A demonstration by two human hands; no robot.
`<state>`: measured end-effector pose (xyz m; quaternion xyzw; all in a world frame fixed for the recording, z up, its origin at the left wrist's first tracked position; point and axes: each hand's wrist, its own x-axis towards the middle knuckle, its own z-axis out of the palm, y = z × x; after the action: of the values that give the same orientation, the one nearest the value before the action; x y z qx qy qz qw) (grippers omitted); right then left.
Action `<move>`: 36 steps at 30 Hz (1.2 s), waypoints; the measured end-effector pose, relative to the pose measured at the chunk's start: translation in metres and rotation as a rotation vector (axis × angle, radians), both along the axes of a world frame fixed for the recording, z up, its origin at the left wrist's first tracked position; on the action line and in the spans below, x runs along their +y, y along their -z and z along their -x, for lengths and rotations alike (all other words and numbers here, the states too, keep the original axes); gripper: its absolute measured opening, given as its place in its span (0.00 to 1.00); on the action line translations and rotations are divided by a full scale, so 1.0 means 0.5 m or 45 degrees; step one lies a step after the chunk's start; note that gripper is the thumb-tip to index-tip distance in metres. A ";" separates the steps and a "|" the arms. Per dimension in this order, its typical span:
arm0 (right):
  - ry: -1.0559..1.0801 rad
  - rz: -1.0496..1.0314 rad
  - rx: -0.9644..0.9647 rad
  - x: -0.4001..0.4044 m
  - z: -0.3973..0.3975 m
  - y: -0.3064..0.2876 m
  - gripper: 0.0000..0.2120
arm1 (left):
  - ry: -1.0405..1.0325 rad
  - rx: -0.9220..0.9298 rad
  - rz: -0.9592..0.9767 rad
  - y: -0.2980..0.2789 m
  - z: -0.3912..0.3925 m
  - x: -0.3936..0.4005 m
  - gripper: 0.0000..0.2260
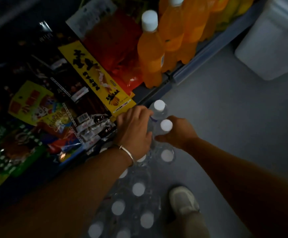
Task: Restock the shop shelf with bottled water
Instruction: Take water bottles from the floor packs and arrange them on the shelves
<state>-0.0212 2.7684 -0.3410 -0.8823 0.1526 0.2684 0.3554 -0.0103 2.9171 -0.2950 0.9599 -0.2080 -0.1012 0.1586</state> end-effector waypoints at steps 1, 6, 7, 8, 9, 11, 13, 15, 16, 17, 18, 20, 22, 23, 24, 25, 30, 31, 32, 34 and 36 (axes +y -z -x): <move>0.012 -0.006 -0.024 -0.006 0.001 -0.023 0.27 | 0.019 0.015 -0.018 -0.017 0.000 -0.003 0.22; -0.045 -0.141 -0.150 -0.043 -0.008 -0.224 0.22 | 0.040 0.168 -0.077 -0.169 -0.014 -0.043 0.23; -0.078 -0.159 -0.190 -0.051 -0.008 -0.279 0.21 | 0.036 0.210 -0.079 -0.210 -0.018 -0.052 0.23; -0.115 -0.172 -0.229 -0.060 -0.008 -0.337 0.19 | 0.033 0.248 -0.065 -0.257 -0.021 -0.061 0.23; -0.149 -0.179 -0.270 -0.070 -0.009 -0.397 0.19 | 0.039 0.256 -0.032 -0.310 -0.025 -0.070 0.23; -0.198 -0.170 -0.346 -0.086 -0.008 -0.525 0.19 | 0.063 0.267 0.069 -0.427 -0.029 -0.087 0.23; -0.231 -0.174 -0.431 -0.100 -0.009 -0.659 0.20 | 0.060 0.313 0.182 -0.557 -0.028 -0.103 0.23; -0.286 -0.157 -0.515 -0.108 -0.013 -0.797 0.20 | 0.052 0.315 0.270 -0.685 -0.026 -0.114 0.25; -0.316 -0.132 -0.551 -0.112 -0.014 -0.870 0.20 | 0.050 0.332 0.313 -0.744 -0.028 -0.116 0.28; -0.341 -0.106 -0.589 -0.114 -0.013 -0.945 0.19 | 0.050 0.340 0.358 -0.808 -0.029 -0.116 0.29; -0.356 -0.088 -0.619 -0.117 -0.011 -1.017 0.18 | 0.042 0.349 0.377 -0.865 -0.032 -0.112 0.29; -0.369 -0.069 -0.690 -0.121 -0.001 -1.162 0.17 | 0.054 0.308 0.420 -1.007 -0.023 -0.109 0.27; -0.354 -0.102 -0.763 -0.122 0.010 -1.297 0.13 | 0.073 0.264 0.510 -1.140 -0.013 -0.103 0.27; -0.341 -0.136 -0.797 -0.120 0.017 -1.361 0.11 | 0.089 0.238 0.539 -1.204 -0.007 -0.100 0.27; -0.330 -0.160 -0.837 -0.117 0.020 -1.422 0.12 | 0.111 0.214 0.563 -1.269 0.001 -0.095 0.26; -0.326 -0.174 -0.878 -0.114 0.024 -1.481 0.14 | 0.138 0.176 0.587 -1.330 0.009 -0.090 0.24; -0.297 -0.219 -1.069 -0.096 0.048 -1.763 0.16 | 0.170 0.016 0.693 -1.607 0.039 -0.060 0.22; -0.305 -0.246 -1.122 -0.092 0.053 -1.815 0.11 | 0.163 -0.021 0.729 -1.657 0.042 -0.055 0.23; -0.307 -0.278 -1.171 -0.089 0.055 -1.863 0.07 | 0.164 -0.057 0.765 -1.705 0.045 -0.051 0.23; -0.301 -0.336 -1.254 -0.078 0.054 -1.948 0.10 | 0.168 -0.143 0.804 -1.792 0.050 -0.041 0.20; -0.297 -0.384 -1.336 -0.064 0.041 -2.023 0.21 | 0.143 -0.216 0.851 -1.865 0.049 -0.025 0.20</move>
<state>-0.0417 2.7363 0.6703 -0.8480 -0.1836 -0.1501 0.4740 -0.0348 2.9045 0.6375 0.8470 -0.2944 0.0440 0.4404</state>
